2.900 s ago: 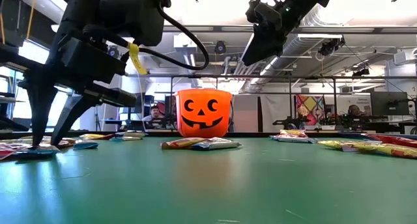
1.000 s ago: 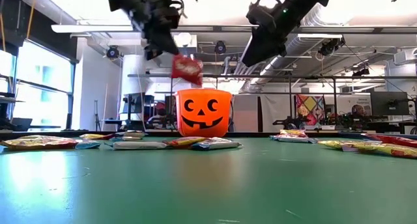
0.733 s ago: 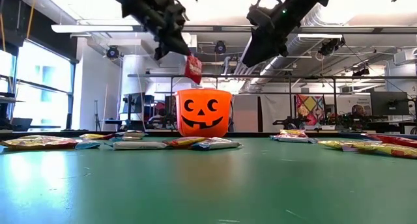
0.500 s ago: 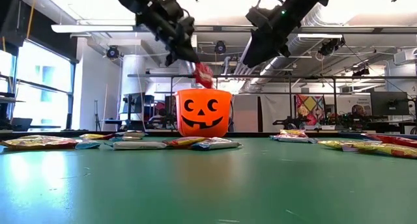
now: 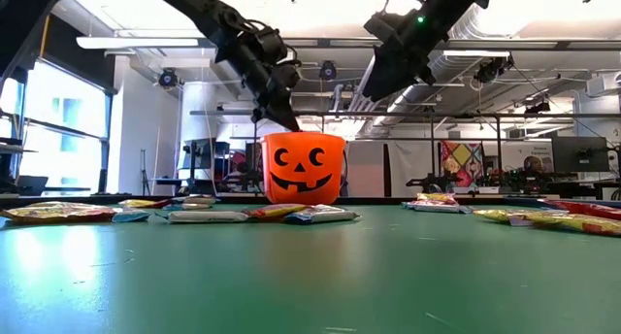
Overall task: Sort candy by brand, put in halloween buckets
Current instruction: Put the red candy into the orange bucket
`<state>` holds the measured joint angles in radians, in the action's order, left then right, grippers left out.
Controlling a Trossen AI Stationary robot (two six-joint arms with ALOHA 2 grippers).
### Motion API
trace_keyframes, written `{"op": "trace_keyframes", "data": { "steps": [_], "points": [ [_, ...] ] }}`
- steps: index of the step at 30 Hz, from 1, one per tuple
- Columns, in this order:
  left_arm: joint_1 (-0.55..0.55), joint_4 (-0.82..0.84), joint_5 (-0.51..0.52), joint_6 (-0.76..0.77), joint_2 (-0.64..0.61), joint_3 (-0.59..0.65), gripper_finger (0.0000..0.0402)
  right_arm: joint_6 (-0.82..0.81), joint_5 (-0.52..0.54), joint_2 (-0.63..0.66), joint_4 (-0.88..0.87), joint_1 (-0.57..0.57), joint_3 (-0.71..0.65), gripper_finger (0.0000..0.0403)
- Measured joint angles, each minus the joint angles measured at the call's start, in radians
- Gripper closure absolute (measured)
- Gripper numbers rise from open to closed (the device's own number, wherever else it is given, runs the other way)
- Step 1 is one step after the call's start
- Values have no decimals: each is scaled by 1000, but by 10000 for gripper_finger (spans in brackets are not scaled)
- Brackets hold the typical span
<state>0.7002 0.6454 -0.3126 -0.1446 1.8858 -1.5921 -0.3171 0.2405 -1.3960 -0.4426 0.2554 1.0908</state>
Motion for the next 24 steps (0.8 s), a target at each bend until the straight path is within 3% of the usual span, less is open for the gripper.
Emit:
{"op": "trace_keyframes", "data": {
  "steps": [16, 24],
  "points": [
    [-38, -23, 50, 2, -34, 0, 305, 3, 0, 0, 1, 0, 0, 292],
    [-69, -29, 121, 2, -104, 0, 295, 14, 0, 0, 1, 0, 0, 292]
  ]
}}
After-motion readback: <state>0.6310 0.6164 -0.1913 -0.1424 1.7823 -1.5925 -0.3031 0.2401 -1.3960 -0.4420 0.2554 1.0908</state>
